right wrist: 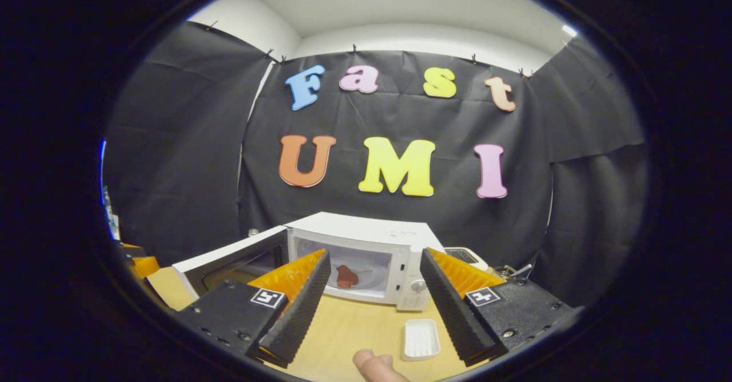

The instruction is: Open the microwave oven with the left hand, put the food in, and close the microwave oven.

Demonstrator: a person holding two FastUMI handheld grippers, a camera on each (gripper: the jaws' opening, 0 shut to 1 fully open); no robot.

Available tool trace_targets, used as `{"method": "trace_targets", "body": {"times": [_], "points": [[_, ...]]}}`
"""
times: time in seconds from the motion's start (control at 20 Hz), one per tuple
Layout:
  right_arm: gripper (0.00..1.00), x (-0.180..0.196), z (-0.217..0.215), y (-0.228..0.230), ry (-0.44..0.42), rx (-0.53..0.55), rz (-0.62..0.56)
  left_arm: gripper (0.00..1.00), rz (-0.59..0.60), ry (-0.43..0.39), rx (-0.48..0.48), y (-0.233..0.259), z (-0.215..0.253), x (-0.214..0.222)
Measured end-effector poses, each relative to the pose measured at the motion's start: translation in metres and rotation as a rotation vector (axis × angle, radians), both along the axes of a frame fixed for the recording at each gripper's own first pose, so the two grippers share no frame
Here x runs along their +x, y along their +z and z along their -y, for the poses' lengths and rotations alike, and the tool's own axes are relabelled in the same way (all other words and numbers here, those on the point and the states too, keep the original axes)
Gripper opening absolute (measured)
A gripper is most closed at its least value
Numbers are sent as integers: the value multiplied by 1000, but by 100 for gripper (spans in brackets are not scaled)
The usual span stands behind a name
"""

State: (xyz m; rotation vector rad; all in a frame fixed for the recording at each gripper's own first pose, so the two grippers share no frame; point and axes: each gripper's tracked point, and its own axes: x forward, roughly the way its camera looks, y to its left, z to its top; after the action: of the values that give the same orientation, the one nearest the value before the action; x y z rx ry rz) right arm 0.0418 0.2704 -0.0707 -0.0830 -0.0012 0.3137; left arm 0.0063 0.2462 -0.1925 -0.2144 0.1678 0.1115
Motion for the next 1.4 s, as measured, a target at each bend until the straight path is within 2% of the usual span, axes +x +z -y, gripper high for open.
{"method": "trace_targets", "body": {"times": [0.1,0.15,0.2,0.25,0.3,0.35,0.4,0.55,0.9,1.25,1.4], "points": [[100,-20,19,7,4,16,13,91,5,-15,-27,-7,4,11],[89,-30,28,9,9,26,16,88,3,-17,-31,-11,4,17],[89,-37,35,9,13,30,16,63,-4,-39,-29,-17,9,23],[89,-43,43,8,10,29,15,53,-17,-75,-32,-22,19,26],[89,-47,52,10,6,31,20,36,-24,-84,-18,-26,20,30],[100,-51,57,13,4,34,27,18,-25,-86,-14,-28,20,29],[100,-54,62,16,2,39,34,0,-35,-92,-10,-30,21,29],[100,-59,76,18,-5,47,44,0,-30,-83,15,-34,24,36],[99,-66,83,19,-6,35,48,0,-4,-200,32,-35,58,53],[100,-69,96,21,-26,46,46,0,-20,-234,71,-40,87,57],[100,-67,100,20,-27,48,39,0,-20,-272,46,-43,113,64]]}}
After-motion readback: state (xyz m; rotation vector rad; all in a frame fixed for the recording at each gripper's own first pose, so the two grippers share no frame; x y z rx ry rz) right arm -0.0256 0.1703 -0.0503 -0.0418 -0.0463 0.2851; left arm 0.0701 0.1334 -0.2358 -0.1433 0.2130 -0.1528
